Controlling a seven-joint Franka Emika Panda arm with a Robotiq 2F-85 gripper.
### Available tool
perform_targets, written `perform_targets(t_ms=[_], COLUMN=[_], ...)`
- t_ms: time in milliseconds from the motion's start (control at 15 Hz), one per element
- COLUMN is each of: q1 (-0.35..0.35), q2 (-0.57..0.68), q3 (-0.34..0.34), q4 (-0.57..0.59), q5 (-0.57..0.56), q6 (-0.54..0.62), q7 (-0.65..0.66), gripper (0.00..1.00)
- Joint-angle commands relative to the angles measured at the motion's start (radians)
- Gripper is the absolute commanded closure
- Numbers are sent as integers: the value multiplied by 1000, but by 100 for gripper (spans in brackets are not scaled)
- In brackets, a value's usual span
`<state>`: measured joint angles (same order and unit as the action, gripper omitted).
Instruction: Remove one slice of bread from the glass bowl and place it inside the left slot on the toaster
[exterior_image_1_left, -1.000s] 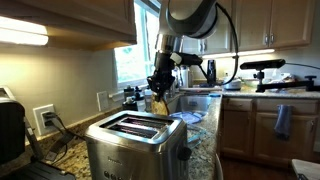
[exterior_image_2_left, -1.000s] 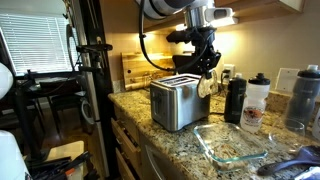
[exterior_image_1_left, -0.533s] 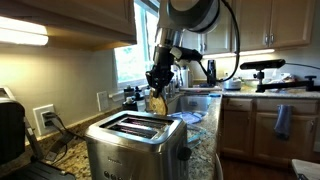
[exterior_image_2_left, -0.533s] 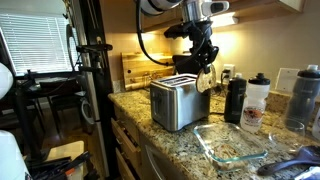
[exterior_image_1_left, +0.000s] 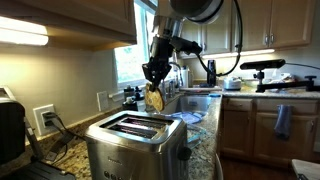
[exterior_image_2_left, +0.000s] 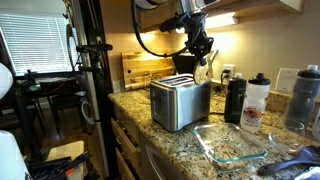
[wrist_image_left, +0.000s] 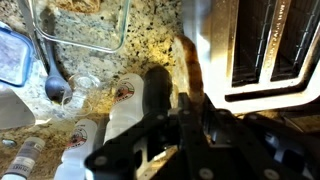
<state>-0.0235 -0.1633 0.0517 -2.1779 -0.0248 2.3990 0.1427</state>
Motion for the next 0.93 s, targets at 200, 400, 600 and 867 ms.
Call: perform_targets(t_ms=[200, 400, 600, 867], q1=[19, 27, 37, 50], q2=[-92, -112, -122, -116], q3=[15, 25, 36, 53], q4=[-43, -44, -39, -30], q5=[-24, -22, -23, -24], q6=[-30, -35, -42, -54], q7=[26, 22, 21, 17], gripper=[92, 92, 92, 92])
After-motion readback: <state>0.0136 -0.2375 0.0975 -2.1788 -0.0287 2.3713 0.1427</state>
